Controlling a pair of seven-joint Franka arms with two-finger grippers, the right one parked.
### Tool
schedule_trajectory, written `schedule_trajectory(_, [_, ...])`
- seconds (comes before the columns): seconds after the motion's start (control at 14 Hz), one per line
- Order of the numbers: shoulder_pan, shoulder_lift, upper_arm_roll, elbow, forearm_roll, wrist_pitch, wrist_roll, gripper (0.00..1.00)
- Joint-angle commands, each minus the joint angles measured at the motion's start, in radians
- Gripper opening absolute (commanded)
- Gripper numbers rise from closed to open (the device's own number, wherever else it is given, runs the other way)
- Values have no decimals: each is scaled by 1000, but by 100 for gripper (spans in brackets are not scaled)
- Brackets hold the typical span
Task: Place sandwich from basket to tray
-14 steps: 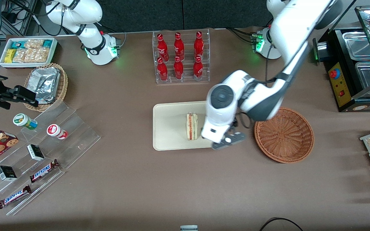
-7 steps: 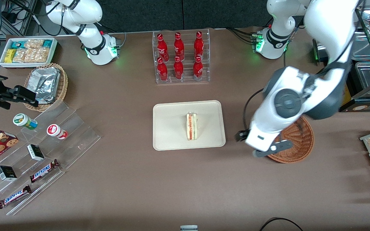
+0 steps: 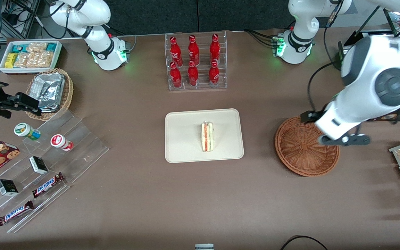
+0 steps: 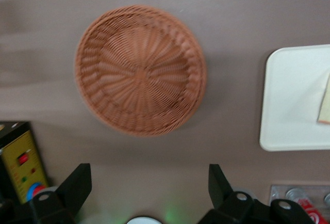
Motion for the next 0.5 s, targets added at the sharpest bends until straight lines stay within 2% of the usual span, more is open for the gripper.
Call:
schedule_trajectory(0.0, [-30,-114,78,-64,-26,-81,31,100])
schedule_trajectory(0.29, [-33,-182,132,-62,-31,-165,37,100])
schedule_trajectory(0.43, [-33,-203,187,-62,-80,-184,58,100])
